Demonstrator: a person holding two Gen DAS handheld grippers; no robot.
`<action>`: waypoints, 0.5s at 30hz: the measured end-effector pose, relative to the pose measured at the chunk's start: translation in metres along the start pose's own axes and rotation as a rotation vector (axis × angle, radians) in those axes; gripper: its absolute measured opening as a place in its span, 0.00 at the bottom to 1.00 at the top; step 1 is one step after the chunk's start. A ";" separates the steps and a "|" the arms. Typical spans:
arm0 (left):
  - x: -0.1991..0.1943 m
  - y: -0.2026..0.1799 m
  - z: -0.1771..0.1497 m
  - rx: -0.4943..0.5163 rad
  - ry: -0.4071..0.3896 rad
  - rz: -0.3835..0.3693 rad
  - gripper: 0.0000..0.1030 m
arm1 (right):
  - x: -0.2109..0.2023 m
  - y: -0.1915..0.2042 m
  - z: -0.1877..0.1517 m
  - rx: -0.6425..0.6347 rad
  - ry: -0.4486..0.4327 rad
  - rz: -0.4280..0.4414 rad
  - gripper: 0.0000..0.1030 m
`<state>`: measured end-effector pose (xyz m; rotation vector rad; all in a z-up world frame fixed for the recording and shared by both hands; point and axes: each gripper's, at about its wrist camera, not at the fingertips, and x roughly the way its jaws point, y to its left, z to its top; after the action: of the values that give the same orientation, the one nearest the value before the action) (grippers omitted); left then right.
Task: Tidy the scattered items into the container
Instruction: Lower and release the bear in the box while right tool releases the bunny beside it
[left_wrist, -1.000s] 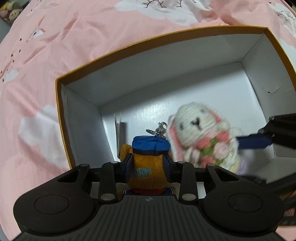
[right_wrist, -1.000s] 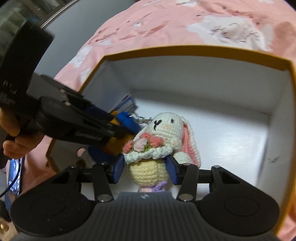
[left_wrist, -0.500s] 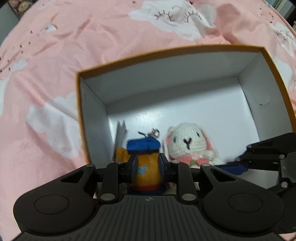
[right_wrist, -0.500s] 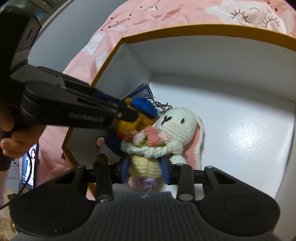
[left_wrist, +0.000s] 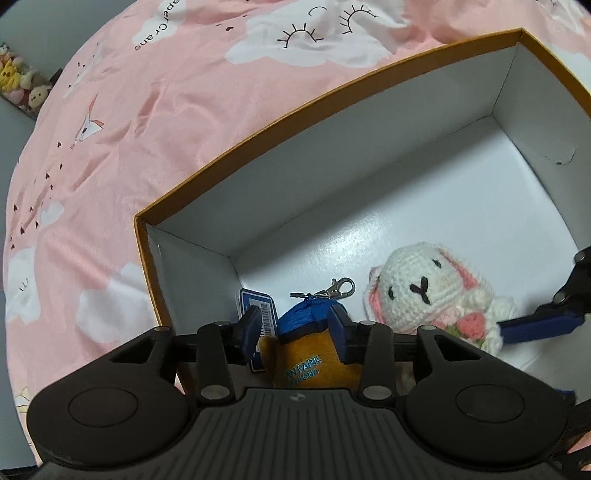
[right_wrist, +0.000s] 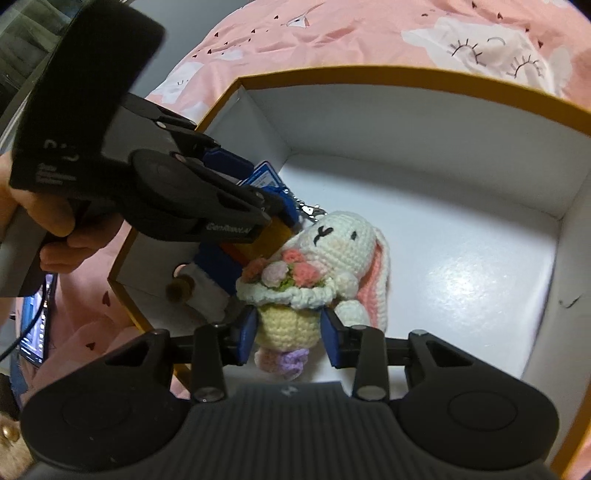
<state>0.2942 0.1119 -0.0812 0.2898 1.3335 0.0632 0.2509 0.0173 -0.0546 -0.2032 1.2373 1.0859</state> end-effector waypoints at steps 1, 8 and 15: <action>0.000 0.001 0.000 -0.004 0.009 -0.031 0.23 | -0.001 -0.001 0.000 0.001 -0.004 -0.007 0.40; -0.001 0.003 -0.009 -0.028 0.028 -0.075 0.22 | -0.008 -0.009 0.007 0.043 -0.034 -0.011 0.60; -0.012 0.013 -0.019 -0.069 -0.040 -0.121 0.21 | -0.020 -0.022 0.016 0.104 -0.083 0.003 0.64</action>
<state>0.2740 0.1250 -0.0705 0.1507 1.3037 0.0019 0.2799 0.0055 -0.0412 -0.0764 1.2165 1.0196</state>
